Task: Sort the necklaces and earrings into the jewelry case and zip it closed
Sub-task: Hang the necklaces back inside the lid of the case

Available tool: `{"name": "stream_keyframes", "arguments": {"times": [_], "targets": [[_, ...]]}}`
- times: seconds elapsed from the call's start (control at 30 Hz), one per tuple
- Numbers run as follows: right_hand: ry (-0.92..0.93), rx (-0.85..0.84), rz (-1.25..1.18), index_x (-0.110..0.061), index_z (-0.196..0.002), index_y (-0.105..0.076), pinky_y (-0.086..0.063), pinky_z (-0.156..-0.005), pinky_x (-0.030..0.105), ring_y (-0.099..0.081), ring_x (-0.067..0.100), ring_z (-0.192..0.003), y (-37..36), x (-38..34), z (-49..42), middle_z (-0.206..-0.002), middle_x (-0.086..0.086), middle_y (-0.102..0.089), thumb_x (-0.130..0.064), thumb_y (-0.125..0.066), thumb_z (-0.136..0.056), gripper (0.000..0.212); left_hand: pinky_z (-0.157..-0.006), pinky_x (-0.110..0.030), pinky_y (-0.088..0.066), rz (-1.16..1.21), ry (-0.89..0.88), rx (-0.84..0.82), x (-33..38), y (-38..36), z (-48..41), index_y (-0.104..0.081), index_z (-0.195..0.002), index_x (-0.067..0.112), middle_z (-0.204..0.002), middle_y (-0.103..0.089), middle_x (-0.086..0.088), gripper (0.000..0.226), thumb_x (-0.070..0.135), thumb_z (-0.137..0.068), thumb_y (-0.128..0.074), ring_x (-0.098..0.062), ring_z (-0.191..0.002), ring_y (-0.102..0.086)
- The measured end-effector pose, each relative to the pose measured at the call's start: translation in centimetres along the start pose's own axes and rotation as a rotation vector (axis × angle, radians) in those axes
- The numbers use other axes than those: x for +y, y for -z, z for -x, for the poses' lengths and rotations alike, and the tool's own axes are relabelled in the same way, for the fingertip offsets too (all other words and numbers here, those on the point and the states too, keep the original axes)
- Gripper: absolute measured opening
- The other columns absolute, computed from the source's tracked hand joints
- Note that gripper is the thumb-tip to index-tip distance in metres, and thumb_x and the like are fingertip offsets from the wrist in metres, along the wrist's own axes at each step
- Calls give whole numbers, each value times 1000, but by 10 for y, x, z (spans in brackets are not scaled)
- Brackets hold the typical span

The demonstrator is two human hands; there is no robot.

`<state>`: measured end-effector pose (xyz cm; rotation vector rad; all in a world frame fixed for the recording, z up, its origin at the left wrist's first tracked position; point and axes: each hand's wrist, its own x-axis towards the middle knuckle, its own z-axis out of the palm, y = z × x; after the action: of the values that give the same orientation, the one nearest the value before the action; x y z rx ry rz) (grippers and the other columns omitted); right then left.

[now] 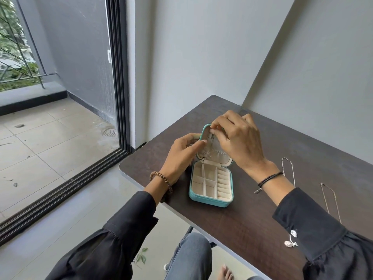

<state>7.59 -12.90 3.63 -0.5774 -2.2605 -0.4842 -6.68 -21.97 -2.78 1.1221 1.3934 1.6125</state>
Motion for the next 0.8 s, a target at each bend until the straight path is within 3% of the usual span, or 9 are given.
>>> {"name": "stream_keyframes", "arguments": {"times": [0.13,0.37,0.57,0.8], "targets": [[-36,-10,-47,-18,-91,-71,-44,-71,34,-54,16,-71,4,-1,0,-87,-3,-64,-19,-82,-84,13,-51,-11,-41,3,-4,-17,1,0,1,-71,-113,15,-91,-76,-5,18,12,-97,-62,3,-57,-57],[-58,-10,-89,-14,-95,-69,-39,-75,28,-59,19,-73,13,-3,11,-93,1,-63,-12,-76,-89,9,-48,-10,-42,75,14,-17,11,-2,4,-69,-115,6,-82,-71,-2,28,-4,-91,-60,4,-52,-58],[-247,27,-53,-9,-106,-63,-41,-87,34,-58,27,-101,16,-9,29,-107,7,-59,-22,-82,-82,34,-46,-19,-39,44,12,-3,5,-1,2,-72,-111,16,-84,-72,1,17,14,-96,-64,-4,-53,-50],[-438,6,-75,-8,-122,-53,-44,-86,42,-52,30,-115,7,-21,42,-127,10,-51,-33,-83,-78,59,-48,-15,-42,20,3,-11,7,0,4,-71,-114,14,-90,-75,-7,23,5,-94,-62,-2,-59,-58]]}}
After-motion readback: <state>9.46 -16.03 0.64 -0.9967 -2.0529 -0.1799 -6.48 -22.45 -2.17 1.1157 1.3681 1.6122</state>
